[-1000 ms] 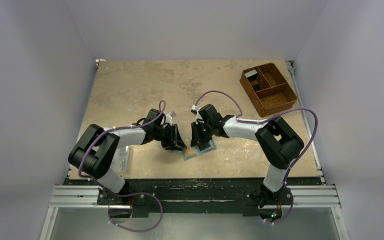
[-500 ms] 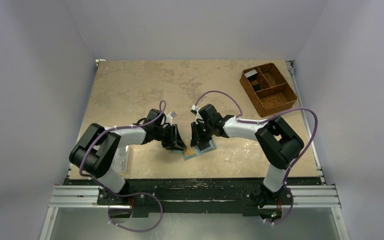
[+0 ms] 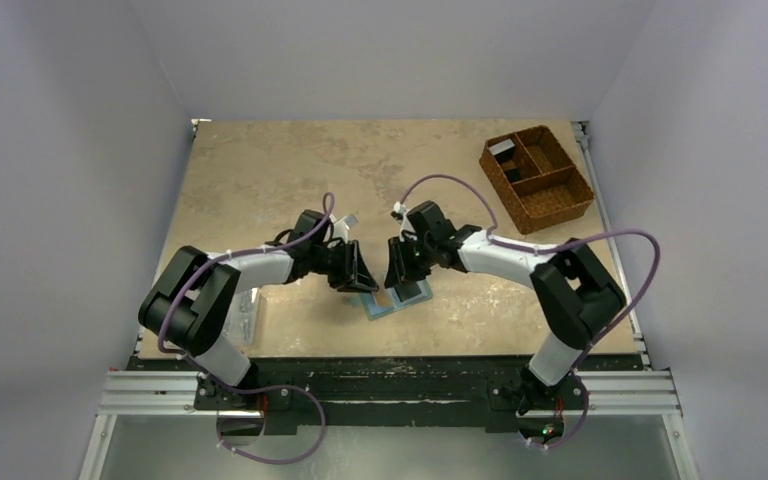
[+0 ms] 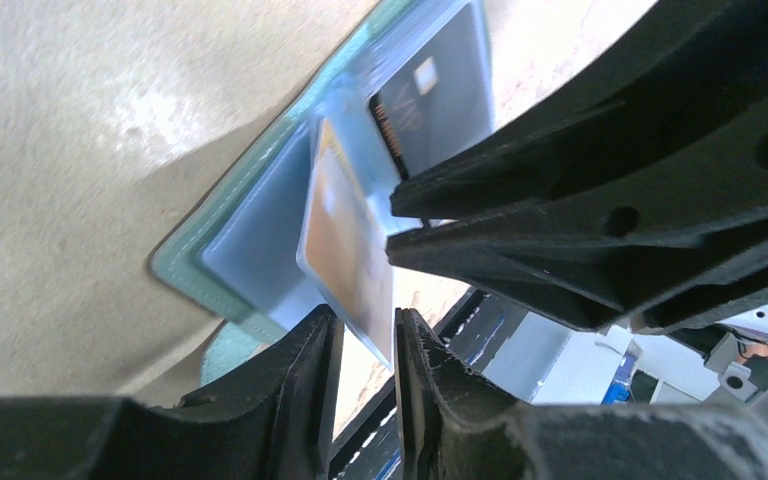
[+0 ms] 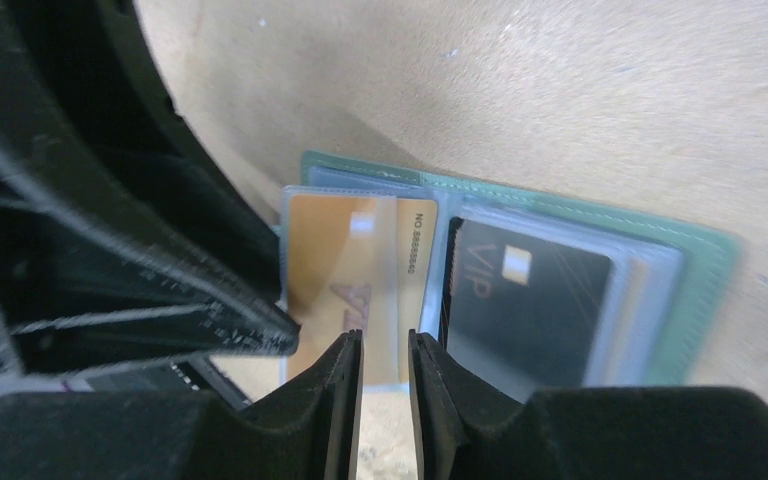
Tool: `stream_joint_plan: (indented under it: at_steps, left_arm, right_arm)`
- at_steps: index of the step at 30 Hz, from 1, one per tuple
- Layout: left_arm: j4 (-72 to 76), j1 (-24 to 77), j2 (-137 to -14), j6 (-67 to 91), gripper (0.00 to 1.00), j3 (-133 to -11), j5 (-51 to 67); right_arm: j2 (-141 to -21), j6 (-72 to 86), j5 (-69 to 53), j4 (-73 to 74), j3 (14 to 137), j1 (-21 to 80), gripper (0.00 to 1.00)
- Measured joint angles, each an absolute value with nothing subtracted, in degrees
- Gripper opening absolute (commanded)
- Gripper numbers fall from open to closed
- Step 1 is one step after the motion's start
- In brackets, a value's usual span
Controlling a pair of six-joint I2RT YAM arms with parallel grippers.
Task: Put the credit cards into the card holder
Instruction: Turn over the card slot in the card holder.
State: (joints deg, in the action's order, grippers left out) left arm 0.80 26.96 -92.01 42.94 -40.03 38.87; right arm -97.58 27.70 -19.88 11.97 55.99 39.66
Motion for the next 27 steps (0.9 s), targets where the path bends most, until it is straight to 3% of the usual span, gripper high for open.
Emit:
stream_joint_plan:
  at_steps: [7, 14, 19, 27]
  left_arm:
    - [2.33, 27.44, -94.39, 42.94, 0.33, -43.97, 40.47]
    - [7.49, 32.69, -104.81, 45.08, 0.34, -51.92, 41.95]
    - [7.86, 34.35, -107.83, 45.84, 0.47, -54.74, 42.46]
    - [-3.40, 29.65, -98.72, 38.81, 0.61, -57.76, 41.34]
  right_arm:
    - [-85.71, 26.44, -18.04, 18.06, 57.04, 28.69, 0.37]
    - [-79.77, 23.90, -12.71, 21.87, 57.43, 18.28, 0.37]
    - [-78.98, 23.24, -11.49, 23.49, 57.43, 18.26, 0.39]
    - [-79.40, 23.35, -10.96, 24.08, 59.16, 17.58, 0.46]
